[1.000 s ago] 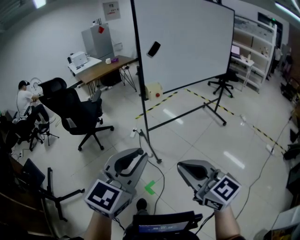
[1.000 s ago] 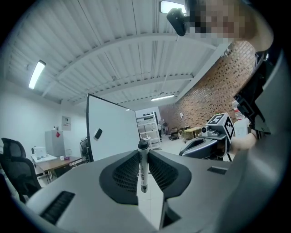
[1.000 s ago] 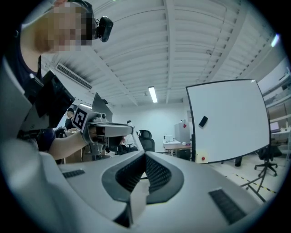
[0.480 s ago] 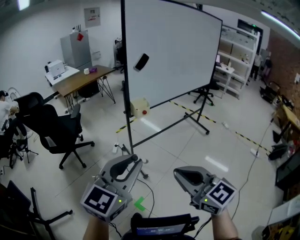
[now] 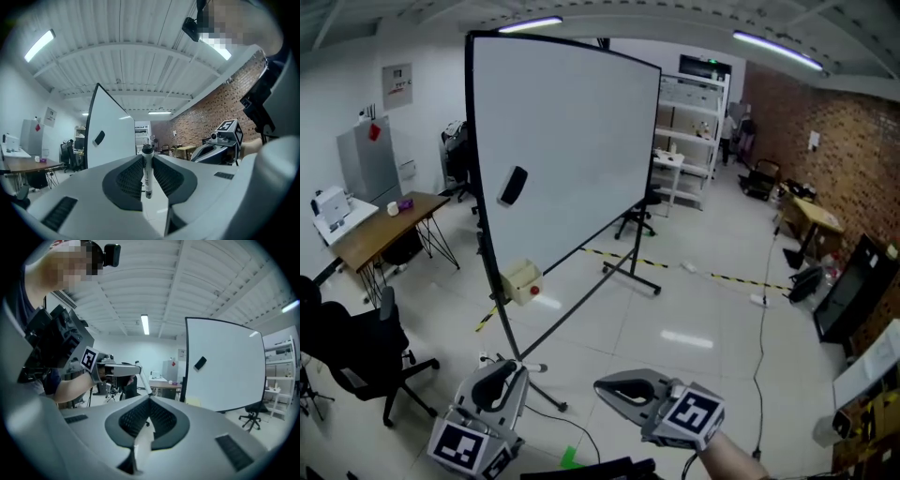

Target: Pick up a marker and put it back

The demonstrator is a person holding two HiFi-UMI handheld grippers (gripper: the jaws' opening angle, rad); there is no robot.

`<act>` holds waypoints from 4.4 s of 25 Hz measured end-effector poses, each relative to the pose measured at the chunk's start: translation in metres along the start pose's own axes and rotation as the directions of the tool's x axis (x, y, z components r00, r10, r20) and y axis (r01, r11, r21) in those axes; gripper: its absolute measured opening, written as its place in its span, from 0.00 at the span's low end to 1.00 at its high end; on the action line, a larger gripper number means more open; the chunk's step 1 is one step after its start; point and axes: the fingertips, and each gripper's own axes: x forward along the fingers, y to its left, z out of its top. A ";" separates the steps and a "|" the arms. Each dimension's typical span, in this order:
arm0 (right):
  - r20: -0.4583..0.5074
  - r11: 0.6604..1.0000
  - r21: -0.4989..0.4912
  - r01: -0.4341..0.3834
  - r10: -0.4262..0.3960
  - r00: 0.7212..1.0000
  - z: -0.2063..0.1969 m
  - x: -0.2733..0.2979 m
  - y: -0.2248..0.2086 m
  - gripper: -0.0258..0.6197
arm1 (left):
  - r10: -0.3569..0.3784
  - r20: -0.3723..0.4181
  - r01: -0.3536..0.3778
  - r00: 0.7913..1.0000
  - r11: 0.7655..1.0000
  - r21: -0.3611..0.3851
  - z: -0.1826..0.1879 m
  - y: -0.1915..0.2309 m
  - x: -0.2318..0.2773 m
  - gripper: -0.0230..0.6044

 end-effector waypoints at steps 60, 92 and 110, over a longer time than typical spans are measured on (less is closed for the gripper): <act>-0.082 0.994 0.064 -0.090 0.095 0.992 -0.027 0.280 -0.291 0.06 | 0.131 -0.145 -0.129 0.981 0.991 0.027 -0.095 0.307 0.261 0.14; -0.148 0.973 0.132 -0.192 0.211 0.966 -0.071 0.312 -0.316 0.06 | 0.232 -0.358 -0.233 0.905 0.972 0.040 -0.214 0.327 0.291 0.14; -0.149 0.973 0.135 -0.187 0.207 0.967 -0.072 0.314 -0.314 0.06 | 0.226 -0.394 -0.229 0.891 0.973 0.040 -0.233 0.327 0.290 0.14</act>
